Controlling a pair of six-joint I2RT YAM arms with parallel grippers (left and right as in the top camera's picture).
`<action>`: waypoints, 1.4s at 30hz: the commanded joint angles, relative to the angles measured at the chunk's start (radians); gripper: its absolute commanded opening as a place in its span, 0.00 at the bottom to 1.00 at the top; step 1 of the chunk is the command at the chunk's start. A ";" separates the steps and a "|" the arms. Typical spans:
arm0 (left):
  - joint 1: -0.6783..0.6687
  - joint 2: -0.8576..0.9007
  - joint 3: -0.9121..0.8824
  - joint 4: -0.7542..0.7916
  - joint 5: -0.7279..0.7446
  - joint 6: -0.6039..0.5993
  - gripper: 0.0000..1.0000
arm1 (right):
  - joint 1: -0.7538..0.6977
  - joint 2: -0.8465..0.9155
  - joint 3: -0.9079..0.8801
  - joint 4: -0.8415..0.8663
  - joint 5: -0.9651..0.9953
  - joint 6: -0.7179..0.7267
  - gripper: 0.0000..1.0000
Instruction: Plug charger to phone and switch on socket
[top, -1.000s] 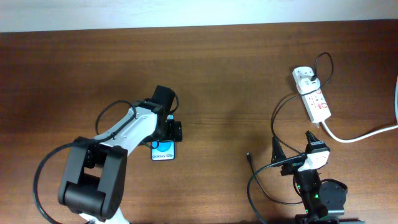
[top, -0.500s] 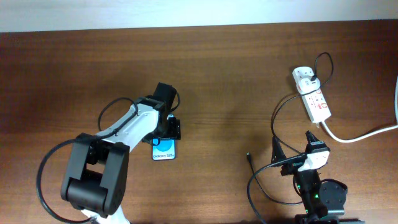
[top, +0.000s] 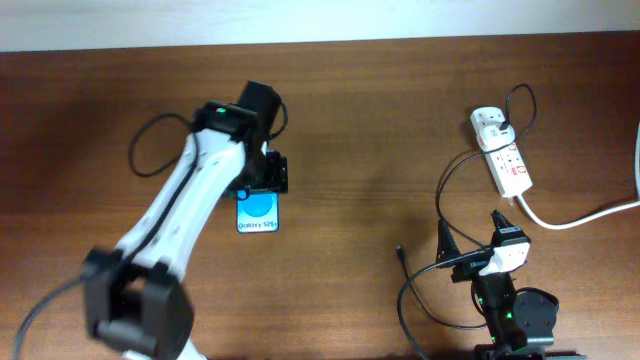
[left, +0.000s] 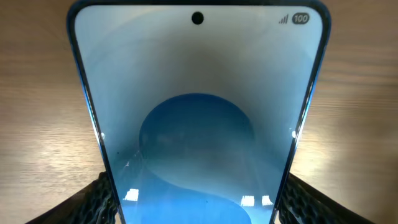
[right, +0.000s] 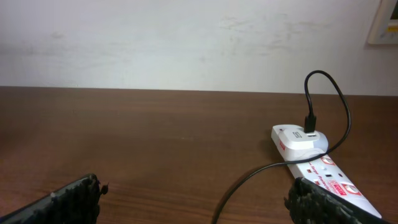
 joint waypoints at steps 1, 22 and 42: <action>-0.001 -0.249 0.041 -0.023 0.037 0.000 0.44 | 0.009 -0.007 -0.006 -0.005 0.005 -0.008 0.98; 0.025 -0.477 0.034 -0.076 0.065 -0.748 0.45 | 0.008 -0.007 -0.006 -0.012 -0.861 0.900 0.98; 0.025 -0.276 0.034 -0.070 0.239 -0.791 0.45 | 0.008 0.169 0.166 0.094 -0.690 0.987 0.98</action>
